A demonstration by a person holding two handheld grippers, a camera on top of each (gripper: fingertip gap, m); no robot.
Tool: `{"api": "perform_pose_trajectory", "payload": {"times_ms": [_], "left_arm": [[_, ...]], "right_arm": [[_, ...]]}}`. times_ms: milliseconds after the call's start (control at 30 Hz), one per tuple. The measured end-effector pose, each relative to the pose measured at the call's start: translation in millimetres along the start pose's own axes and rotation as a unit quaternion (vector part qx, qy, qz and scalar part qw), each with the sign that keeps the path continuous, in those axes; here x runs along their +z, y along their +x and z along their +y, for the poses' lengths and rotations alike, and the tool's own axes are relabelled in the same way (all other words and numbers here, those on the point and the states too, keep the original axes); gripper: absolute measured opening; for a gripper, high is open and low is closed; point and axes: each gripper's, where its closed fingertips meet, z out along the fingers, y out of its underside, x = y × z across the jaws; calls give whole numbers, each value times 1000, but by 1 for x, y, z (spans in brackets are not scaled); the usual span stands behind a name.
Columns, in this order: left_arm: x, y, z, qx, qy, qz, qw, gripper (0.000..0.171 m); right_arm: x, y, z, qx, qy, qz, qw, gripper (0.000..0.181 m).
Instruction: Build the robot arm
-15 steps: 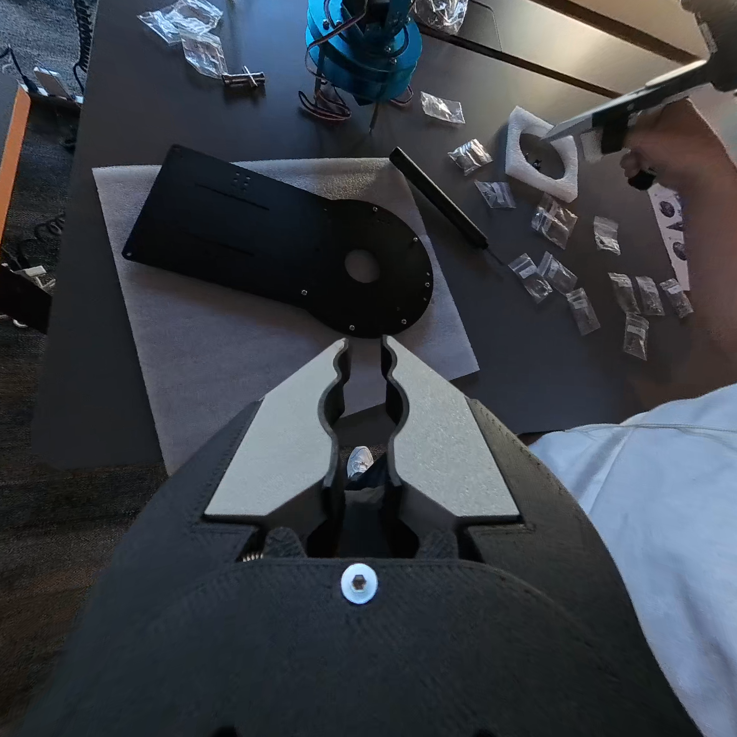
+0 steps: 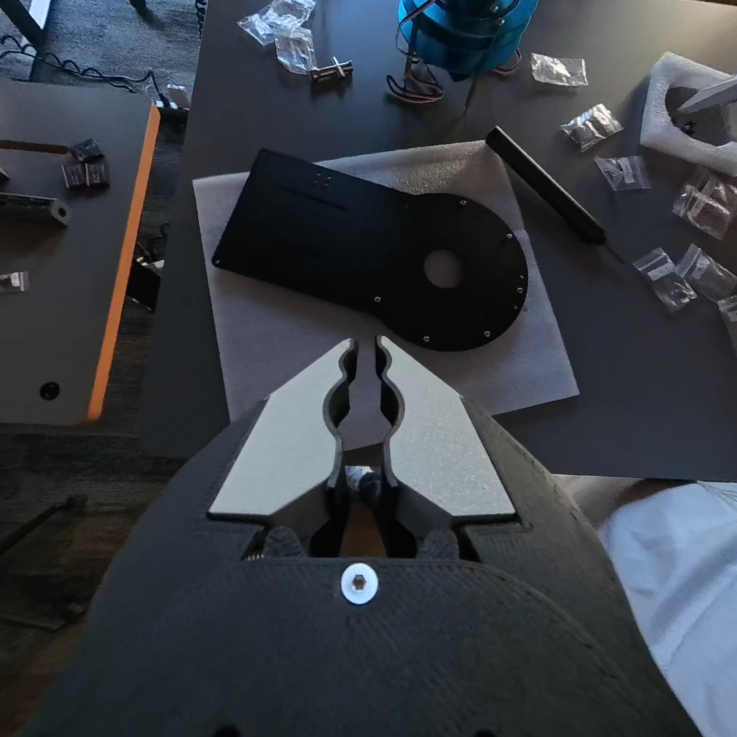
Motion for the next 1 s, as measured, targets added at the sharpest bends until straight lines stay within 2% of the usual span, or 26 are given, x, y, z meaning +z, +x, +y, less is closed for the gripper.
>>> {"api": "perform_pose_trajectory", "payload": {"times_ms": [133,233,333,433,500,667,767,833,867,1000], "left_arm": [[3,-11,-2,18,-12,-37,999,9],[10,-30,-7,53,-24,-99,993,10],[13,-57,-19,101,-30,-194,975,7],[17,-72,-31,134,-40,-250,958,9],[17,-81,-39,180,-55,-290,938,8],[10,-99,-52,318,-111,-396,854,7],[14,-97,-54,355,-134,-408,830,8],[20,-90,-53,360,-137,-396,834,8],[23,-86,-50,355,-136,-384,841,8],[23,-66,-35,292,-89,-308,901,10]], "right_arm": [[2,-2,1,-10,-5,5,1000,13],[3,-4,-1,-21,-1,12,1000,12],[5,-9,-2,-37,2,12,999,1],[6,-9,-3,-58,4,27,998,0],[6,-9,-4,-61,4,25,998,0],[7,-8,-5,-45,19,0,999,0],[7,-8,-6,-40,26,-8,999,0],[7,-8,-6,-45,27,-13,999,0],[6,-9,-7,-48,30,-19,998,6],[-20,-8,-30,-92,86,-62,990,10]]}}
